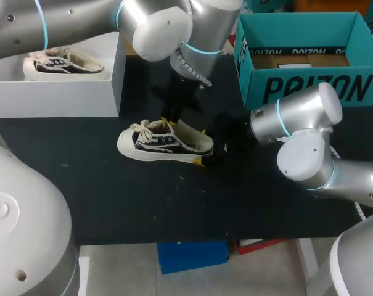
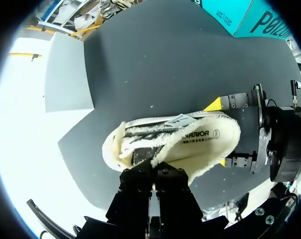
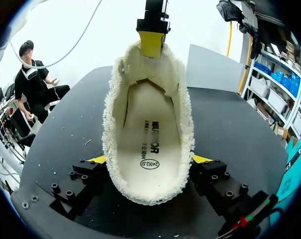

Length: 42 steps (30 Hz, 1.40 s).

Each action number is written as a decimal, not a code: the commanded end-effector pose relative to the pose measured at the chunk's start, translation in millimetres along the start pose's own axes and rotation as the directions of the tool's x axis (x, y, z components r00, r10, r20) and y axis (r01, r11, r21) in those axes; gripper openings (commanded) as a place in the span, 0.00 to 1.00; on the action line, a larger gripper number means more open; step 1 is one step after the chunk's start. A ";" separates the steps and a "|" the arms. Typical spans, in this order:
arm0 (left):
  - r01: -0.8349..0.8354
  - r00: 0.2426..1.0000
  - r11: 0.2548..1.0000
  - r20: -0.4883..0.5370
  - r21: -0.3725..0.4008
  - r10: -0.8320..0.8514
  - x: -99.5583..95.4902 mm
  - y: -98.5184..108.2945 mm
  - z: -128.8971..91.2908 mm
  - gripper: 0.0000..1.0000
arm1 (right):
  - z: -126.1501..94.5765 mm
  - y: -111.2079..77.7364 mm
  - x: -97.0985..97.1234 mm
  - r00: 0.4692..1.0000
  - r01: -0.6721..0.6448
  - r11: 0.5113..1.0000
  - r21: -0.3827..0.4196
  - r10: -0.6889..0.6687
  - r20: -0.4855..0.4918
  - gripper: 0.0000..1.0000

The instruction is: Take the shoe out of the shoebox, open the shoe tongue, remove and reinsert the insole, then place the shoe into the shoebox

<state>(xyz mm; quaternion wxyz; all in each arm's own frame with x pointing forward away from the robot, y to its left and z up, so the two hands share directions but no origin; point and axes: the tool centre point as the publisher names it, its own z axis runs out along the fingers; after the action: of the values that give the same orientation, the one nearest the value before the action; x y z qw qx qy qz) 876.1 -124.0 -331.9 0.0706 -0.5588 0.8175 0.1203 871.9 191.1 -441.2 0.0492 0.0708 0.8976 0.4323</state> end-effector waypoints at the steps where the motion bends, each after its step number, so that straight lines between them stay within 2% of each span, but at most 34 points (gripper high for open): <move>1: 0.013 0.995 0.997 -0.104 0.073 -0.006 -22.7 15.5 -4.5 0.00 | 2.7 -0.2 -0.5 1.000 -0.001 1.000 0.004 0.001 0.000 0.00; 9: 0.020 0.981 0.993 -0.196 0.118 0.003 -40.5 20.7 -0.8 0.00 | 2.7 -0.2 -0.5 1.000 -0.001 1.000 0.004 0.001 0.000 0.00; 18: 0.034 0.969 0.990 -0.245 0.140 0.001 -52.6 24.6 10.5 0.00 | 2.7 -0.2 -0.5 1.000 -0.001 1.000 0.004 0.001 0.000 0.00; 28: 0.044 0.956 0.982 -0.293 0.185 0.012 -63.6 24.0 7.9 0.00 | 2.7 -0.2 -0.5 1.000 -0.001 1.000 0.004 0.001 0.000 0.00; 37: 0.027 0.885 0.984 -0.463 0.174 0.058 -72.6 24.6 33.7 0.00 | 2.7 -0.2 -0.5 1.000 -0.001 1.000 0.004 0.001 0.000 0.00; 42: 0.028 0.867 0.984 -0.494 0.176 0.063 -74.1 24.0 40.8 0.00 | 2.7 -0.2 -0.5 1.000 -0.001 1.000 0.004 0.001 0.000 0.00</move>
<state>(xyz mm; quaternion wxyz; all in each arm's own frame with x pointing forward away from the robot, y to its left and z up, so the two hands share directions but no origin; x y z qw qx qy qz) 880.6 -43.6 -341.4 -0.0616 -0.5590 0.8236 -0.0738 872.0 191.5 -441.1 0.0492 0.0705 0.8976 0.4324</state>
